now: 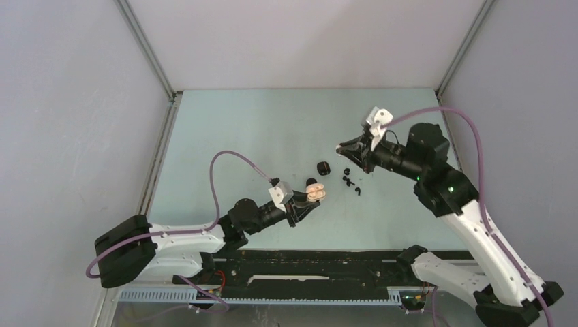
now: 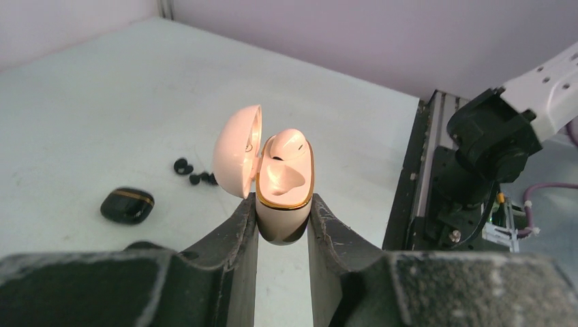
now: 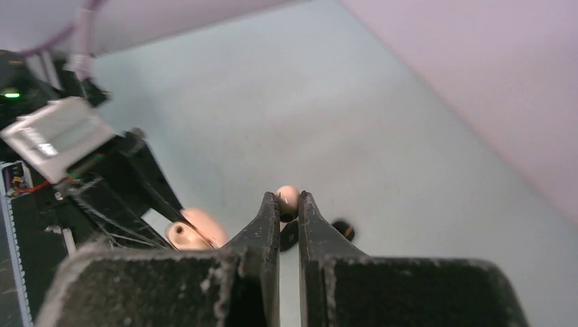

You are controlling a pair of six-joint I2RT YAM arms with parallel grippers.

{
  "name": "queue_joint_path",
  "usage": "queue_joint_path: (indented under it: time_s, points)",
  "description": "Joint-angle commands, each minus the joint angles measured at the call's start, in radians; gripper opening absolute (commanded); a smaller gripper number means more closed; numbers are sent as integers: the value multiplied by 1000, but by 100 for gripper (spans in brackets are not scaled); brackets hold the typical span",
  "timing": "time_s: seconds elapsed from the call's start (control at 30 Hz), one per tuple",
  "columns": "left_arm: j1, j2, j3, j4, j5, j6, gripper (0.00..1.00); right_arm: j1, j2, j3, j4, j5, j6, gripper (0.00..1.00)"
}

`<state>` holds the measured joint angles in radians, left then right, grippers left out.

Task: Insert the wireless bluetooth earbuds into the charging case
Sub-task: Place the earbud in the charging case.

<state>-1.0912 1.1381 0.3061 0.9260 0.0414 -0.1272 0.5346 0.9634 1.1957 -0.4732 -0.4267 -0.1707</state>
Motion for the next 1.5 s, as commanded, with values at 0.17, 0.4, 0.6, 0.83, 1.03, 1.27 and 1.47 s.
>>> queue_joint_path:
  time_s: [0.17,0.4,0.6,0.83,1.03,1.27,1.47]
  points:
    - [-6,-17,69,163,52,5,0,221,-269,-318,473,43,-108,0]
    - [-6,-22,65,231,64,-22,0,387,-304,-429,629,86,-159,0]
    - [-7,-42,64,236,60,-39,0,428,-296,-501,734,134,-153,0]
    - [-9,-45,66,237,61,-34,0,450,-282,-549,809,131,-141,0]
    - [-10,-51,60,236,56,-33,0,468,-276,-578,837,122,-159,0]
    - [-10,-61,50,236,52,-21,0,474,-260,-591,822,137,-171,0]
    - [-10,-66,42,236,56,-15,0,475,-248,-603,830,136,-162,0]
